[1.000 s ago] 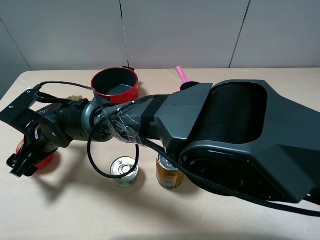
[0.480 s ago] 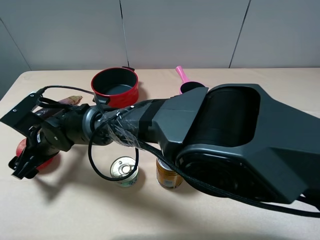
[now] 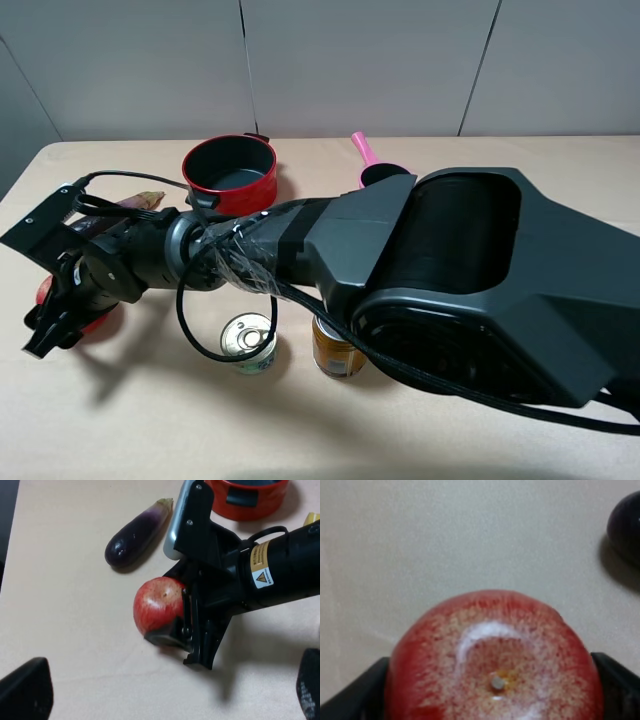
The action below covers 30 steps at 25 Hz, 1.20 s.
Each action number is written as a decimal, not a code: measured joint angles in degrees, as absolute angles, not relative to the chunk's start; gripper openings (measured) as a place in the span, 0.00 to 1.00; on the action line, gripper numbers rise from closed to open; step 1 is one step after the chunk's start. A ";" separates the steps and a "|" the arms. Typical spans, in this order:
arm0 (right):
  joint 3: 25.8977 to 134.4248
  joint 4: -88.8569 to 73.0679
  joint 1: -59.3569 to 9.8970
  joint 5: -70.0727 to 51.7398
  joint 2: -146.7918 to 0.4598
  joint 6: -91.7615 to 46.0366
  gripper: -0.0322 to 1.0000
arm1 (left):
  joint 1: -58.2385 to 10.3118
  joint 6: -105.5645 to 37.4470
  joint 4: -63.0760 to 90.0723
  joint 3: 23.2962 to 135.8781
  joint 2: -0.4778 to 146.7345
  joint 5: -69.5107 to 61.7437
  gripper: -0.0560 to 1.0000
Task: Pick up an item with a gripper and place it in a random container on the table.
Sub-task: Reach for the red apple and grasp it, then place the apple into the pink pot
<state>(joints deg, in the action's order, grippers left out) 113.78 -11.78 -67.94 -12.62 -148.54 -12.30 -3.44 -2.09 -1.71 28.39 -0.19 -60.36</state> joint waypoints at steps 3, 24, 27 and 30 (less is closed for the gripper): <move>113.78 -11.78 -67.94 -12.62 -148.54 -12.30 0.56 | -3.44 -2.09 -1.71 28.39 -0.19 -60.36 0.99; 113.78 -10.03 -67.94 -13.73 -146.01 -9.82 0.56 | -3.44 -2.09 -1.71 28.39 -0.19 -60.36 0.99; 113.78 -7.73 -67.94 -15.94 -143.67 -9.27 0.56 | -3.44 -2.14 -1.71 28.39 -0.19 -60.36 0.99; 113.78 -6.54 -67.94 -18.53 -141.88 -9.25 0.56 | -3.44 -2.14 -1.71 28.39 -0.19 -60.36 0.99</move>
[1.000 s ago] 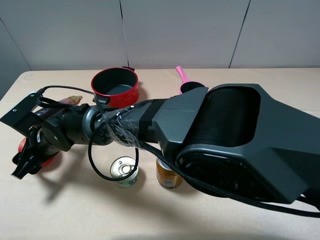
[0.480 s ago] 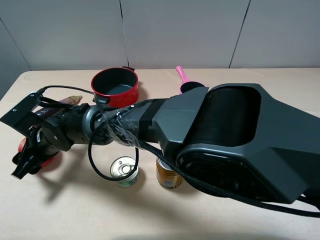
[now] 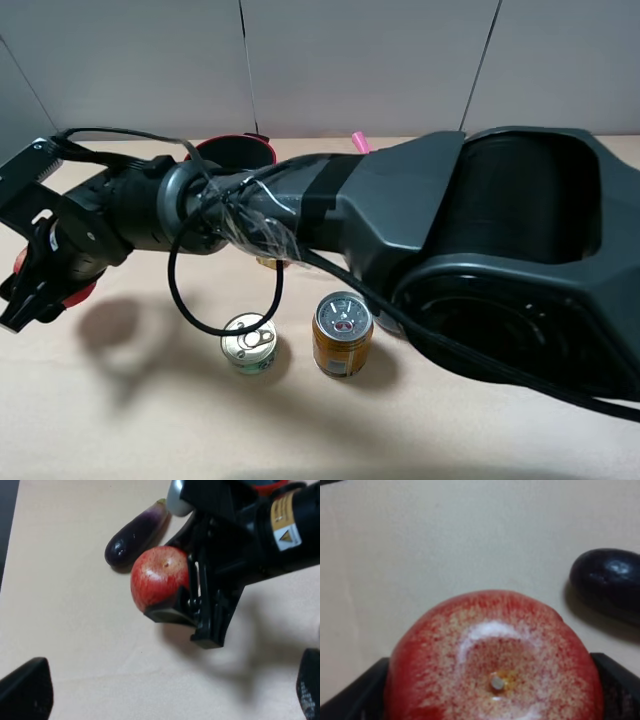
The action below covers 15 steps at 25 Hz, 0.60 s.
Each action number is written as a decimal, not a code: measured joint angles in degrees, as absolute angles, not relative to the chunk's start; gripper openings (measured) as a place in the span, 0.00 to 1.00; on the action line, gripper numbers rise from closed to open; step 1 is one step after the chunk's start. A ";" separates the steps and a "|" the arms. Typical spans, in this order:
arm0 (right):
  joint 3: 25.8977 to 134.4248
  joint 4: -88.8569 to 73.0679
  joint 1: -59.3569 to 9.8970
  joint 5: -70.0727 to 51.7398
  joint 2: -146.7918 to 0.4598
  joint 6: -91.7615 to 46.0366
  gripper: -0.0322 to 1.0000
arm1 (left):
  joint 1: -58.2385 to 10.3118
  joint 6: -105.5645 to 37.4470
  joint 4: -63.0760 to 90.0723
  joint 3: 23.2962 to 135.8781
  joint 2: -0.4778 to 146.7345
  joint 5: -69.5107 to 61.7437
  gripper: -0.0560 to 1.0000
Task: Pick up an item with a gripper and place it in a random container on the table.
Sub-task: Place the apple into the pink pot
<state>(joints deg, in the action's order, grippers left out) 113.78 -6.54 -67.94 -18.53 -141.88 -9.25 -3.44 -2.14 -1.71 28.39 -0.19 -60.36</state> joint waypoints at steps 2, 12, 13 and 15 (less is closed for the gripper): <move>113.78 -5.99 -67.94 -20.29 -140.82 -9.25 0.56 | -3.44 -2.14 -1.71 28.39 -0.19 -60.36 0.99; 113.65 -3.14 -65.26 -26.58 -134.80 -7.90 0.56 | -3.44 -2.14 -1.71 28.39 -0.19 -60.36 0.99; 113.20 -3.08 -64.68 -26.98 -134.19 -7.78 0.56 | -3.44 -2.14 -1.71 28.39 -0.19 -60.36 0.99; 111.64 -3.02 -63.64 -27.37 -132.86 -7.72 0.56 | -3.44 -2.14 -1.71 28.39 -0.19 -60.36 0.99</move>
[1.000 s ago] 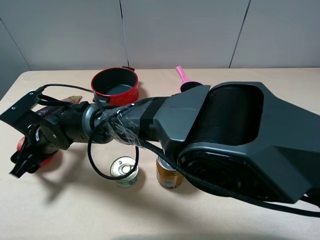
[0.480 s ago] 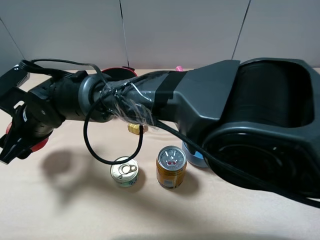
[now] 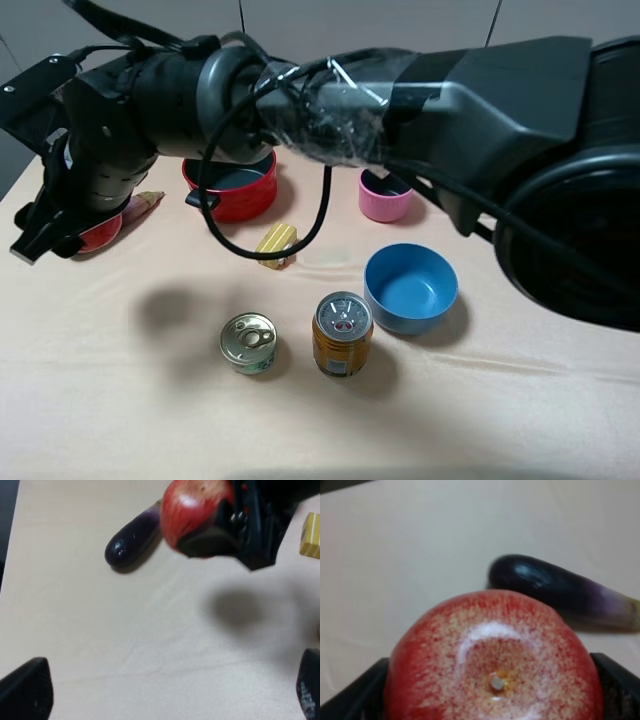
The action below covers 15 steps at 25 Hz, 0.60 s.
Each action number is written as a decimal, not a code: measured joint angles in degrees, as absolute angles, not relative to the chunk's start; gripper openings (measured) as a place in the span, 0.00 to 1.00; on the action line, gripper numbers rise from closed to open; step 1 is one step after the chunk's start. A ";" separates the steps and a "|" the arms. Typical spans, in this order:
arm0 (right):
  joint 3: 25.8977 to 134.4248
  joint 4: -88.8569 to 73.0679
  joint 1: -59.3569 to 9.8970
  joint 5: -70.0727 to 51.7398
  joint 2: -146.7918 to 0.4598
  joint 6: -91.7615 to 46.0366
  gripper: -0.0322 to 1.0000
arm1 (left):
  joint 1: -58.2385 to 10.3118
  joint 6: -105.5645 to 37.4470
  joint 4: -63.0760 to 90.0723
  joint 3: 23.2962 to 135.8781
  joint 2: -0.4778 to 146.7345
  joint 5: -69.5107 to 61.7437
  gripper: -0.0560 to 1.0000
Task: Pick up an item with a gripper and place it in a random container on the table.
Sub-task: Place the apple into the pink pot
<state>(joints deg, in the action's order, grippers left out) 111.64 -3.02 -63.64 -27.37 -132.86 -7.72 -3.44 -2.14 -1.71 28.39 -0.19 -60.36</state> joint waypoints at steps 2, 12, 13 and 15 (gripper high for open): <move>108.81 -3.02 -62.62 -26.86 -131.09 -7.72 0.56 | -3.44 -2.14 -1.71 28.39 -0.19 -60.36 0.99; 92.45 -3.02 -55.33 -21.45 -120.76 -7.72 0.56 | -3.44 -2.14 -1.71 28.39 -0.19 -60.36 0.99; 90.27 -3.02 -54.61 -20.64 -119.62 -7.72 0.56 | -3.44 -2.14 -1.71 28.39 -0.19 -60.36 0.99; 87.12 -3.02 -52.84 -19.60 -117.60 -7.72 0.56 | -3.44 -2.14 -1.71 28.39 -0.19 -60.36 0.99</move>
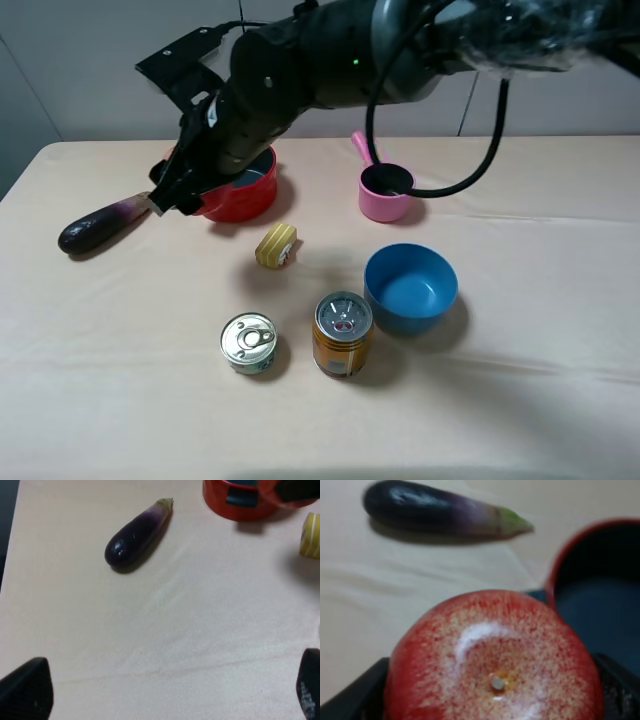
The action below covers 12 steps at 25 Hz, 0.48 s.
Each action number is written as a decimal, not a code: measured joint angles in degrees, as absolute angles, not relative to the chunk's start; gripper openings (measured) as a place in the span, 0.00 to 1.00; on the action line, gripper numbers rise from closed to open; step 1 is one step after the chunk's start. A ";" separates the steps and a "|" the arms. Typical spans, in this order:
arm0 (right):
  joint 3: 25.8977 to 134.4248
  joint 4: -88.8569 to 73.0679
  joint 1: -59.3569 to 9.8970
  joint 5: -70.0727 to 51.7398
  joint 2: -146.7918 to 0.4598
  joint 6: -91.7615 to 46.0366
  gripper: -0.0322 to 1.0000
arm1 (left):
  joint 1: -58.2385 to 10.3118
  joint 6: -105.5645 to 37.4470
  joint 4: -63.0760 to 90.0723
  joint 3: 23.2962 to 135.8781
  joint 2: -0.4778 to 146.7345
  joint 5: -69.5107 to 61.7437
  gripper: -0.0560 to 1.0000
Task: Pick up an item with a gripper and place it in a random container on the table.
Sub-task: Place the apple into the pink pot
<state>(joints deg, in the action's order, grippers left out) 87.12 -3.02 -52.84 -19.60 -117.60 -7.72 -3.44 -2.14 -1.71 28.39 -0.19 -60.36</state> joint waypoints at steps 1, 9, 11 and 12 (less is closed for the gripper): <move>85.56 -3.02 -51.86 -18.99 -116.56 -7.72 0.56 | -3.44 -2.14 -1.71 28.39 -0.19 -60.36 0.99; 78.30 -3.19 -44.09 -17.56 -111.09 -7.72 0.56 | -3.44 -2.14 -1.71 28.39 -0.19 -60.36 0.99; 77.44 -3.25 -41.99 -17.50 -110.44 -7.72 0.56 | -3.44 -2.14 -1.71 28.39 -0.19 -60.36 0.99; 77.09 -3.25 -41.12 -17.50 -110.21 -7.72 0.56 | -3.44 -2.14 -1.71 28.39 -0.19 -60.36 0.99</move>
